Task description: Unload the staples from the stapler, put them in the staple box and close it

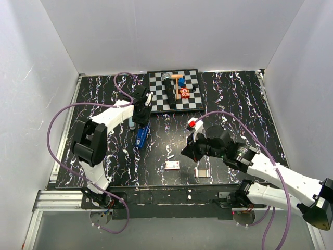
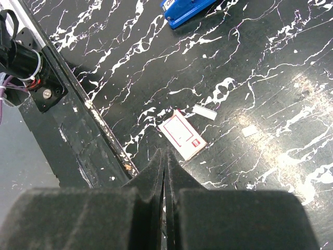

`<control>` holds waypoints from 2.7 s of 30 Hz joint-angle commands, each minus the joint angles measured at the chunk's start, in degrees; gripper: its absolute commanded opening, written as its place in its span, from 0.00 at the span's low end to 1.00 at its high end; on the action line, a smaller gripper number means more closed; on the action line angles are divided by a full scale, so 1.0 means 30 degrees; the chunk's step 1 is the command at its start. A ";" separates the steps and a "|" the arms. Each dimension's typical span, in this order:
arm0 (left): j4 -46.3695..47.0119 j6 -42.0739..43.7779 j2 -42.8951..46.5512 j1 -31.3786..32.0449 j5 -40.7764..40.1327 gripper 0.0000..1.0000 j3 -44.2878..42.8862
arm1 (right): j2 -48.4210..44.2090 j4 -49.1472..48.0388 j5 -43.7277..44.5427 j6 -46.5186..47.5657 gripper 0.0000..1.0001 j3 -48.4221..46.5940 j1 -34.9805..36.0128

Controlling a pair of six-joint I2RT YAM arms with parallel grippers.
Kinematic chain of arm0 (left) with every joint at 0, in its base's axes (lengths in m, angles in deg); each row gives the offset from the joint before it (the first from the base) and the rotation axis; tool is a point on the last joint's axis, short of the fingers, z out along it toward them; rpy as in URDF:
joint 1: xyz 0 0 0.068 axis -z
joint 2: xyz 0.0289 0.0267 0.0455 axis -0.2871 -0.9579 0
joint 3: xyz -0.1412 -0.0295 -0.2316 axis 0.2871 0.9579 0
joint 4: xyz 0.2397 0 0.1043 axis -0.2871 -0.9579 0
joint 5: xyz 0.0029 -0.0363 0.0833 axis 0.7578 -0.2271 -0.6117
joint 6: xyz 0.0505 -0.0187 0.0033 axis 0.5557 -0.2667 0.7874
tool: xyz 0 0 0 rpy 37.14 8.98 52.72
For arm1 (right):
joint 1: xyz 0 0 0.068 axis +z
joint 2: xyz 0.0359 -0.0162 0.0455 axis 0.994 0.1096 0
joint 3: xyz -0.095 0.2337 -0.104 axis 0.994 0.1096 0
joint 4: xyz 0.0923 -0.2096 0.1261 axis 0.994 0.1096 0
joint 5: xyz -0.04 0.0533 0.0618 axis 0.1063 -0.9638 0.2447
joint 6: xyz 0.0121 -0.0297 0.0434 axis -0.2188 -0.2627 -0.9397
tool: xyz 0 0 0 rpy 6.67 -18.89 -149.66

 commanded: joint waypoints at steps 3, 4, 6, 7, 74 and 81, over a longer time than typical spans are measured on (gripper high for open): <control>0.0930 0.0295 -0.0473 -0.0185 -0.0932 0.15 -0.0910 | -0.0614 -0.0834 0.0307 -0.0336 0.01 0.0099 -0.0010; 0.0930 0.0295 -0.0590 -0.0185 -0.0962 0.19 -0.0939 | -0.0614 -0.0776 0.0336 -0.0336 0.01 0.0128 -0.0039; 0.1046 0.0354 -0.0621 -0.0215 -0.0991 0.30 -0.0911 | -0.0702 -0.0659 0.0366 -0.0336 0.01 0.0099 -0.0010; 0.1134 0.0383 -0.0563 -0.0215 -0.0991 0.35 -0.0881 | -0.0731 -0.0659 0.0395 -0.0365 0.01 0.0128 -0.0039; 0.4387 -0.0496 1.5785 -0.0009 0.5923 0.63 0.8846 | 1.1834 0.7341 0.4322 0.1628 0.57 -0.7253 -0.0127; 0.4416 -0.0554 1.5961 -0.0009 0.5484 0.64 0.8934 | 1.3416 0.6608 0.4349 0.0516 0.51 -0.8776 -0.0127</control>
